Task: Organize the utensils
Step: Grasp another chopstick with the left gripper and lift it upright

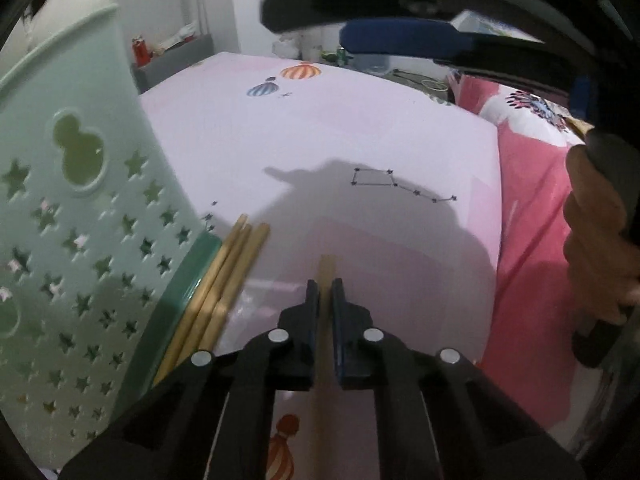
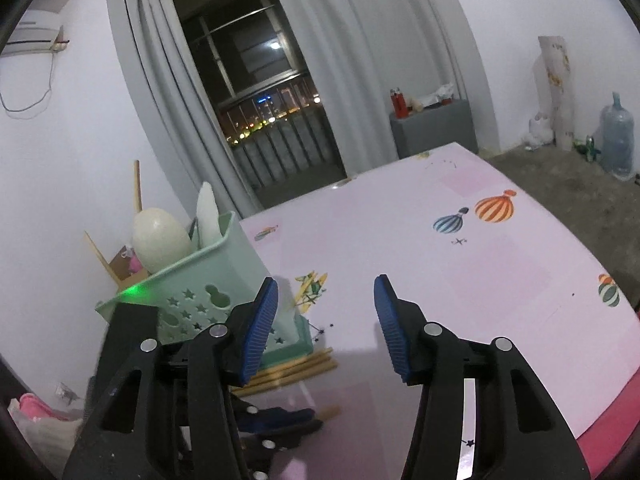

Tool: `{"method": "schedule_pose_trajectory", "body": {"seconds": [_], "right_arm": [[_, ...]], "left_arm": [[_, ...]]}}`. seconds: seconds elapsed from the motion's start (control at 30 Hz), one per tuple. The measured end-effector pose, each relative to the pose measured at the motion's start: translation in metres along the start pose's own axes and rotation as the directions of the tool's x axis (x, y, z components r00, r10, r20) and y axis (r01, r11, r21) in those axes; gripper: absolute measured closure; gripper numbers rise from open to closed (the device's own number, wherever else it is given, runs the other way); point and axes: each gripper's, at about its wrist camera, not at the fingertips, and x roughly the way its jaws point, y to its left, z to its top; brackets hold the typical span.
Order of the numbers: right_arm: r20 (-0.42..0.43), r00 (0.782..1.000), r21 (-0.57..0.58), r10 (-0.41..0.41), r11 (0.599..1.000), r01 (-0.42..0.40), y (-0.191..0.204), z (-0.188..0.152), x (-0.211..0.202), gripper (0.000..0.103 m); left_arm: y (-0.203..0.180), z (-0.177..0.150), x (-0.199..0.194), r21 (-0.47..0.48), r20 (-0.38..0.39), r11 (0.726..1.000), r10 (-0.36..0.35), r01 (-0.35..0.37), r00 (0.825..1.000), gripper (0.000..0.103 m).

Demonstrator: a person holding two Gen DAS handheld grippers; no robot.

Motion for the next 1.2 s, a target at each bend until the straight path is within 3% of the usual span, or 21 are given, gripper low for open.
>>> {"method": "schedule_pose_trajectory", "body": {"seconds": [0.1,0.23,0.43,0.57,0.63,0.73,0.87,0.9,1.0,1.2], "right_arm": [[-0.010,1.000,0.013,0.013,1.000,-0.013,-0.001,-0.003,-0.003,0.054],[-0.033,0.999,-0.028,0.031,0.999,-0.032,0.007,-0.008,-0.004,0.054],[-0.187,0.977,-0.220,0.104,0.965,-0.144,0.049,-0.036,0.014,0.054],[-0.296,0.944,-0.379,0.145,0.889,-0.255,0.087,-0.060,0.020,0.054],[-0.362,0.917,-0.455,0.168,0.827,-0.331,0.108,-0.071,0.023,0.054],[-0.437,0.884,-0.542,0.168,0.735,-0.408,0.134,-0.085,0.032,0.054],[-0.465,0.874,-0.672,0.145,0.585,-0.454,0.169,-0.103,0.041,0.055],[-0.476,0.869,-0.684,0.136,0.564,-0.463,0.174,-0.106,0.044,0.056],[-0.516,0.851,-0.698,0.099,0.527,-0.484,0.182,-0.112,0.054,0.062],[-0.556,0.828,-0.675,0.075,0.540,-0.502,0.174,-0.104,0.068,0.064]], "left_arm": [[0.003,-0.009,-0.008,-0.022,0.013,0.999,0.042,-0.042,0.999,0.097],[0.026,-0.024,-0.044,-0.128,0.080,0.991,0.058,-0.048,0.995,0.097],[0.061,-0.054,-0.122,-0.322,0.204,0.944,0.139,-0.068,0.969,0.097],[0.089,-0.073,-0.165,-0.430,0.244,0.902,0.155,-0.036,0.957,0.097],[0.103,-0.084,-0.183,-0.486,0.261,0.874,0.160,-0.014,0.952,0.097],[0.110,-0.098,-0.204,-0.518,0.277,0.854,0.215,-0.042,0.937,0.097],[0.112,-0.111,-0.222,-0.559,0.317,0.828,0.259,-0.041,0.912,0.097],[0.114,-0.114,-0.224,-0.568,0.322,0.822,0.264,-0.038,0.909,0.097],[0.116,-0.121,-0.229,-0.582,0.323,0.812,0.273,-0.038,0.906,0.097],[0.126,-0.134,-0.237,-0.610,0.353,0.793,0.262,0.008,0.898,0.097]]}}
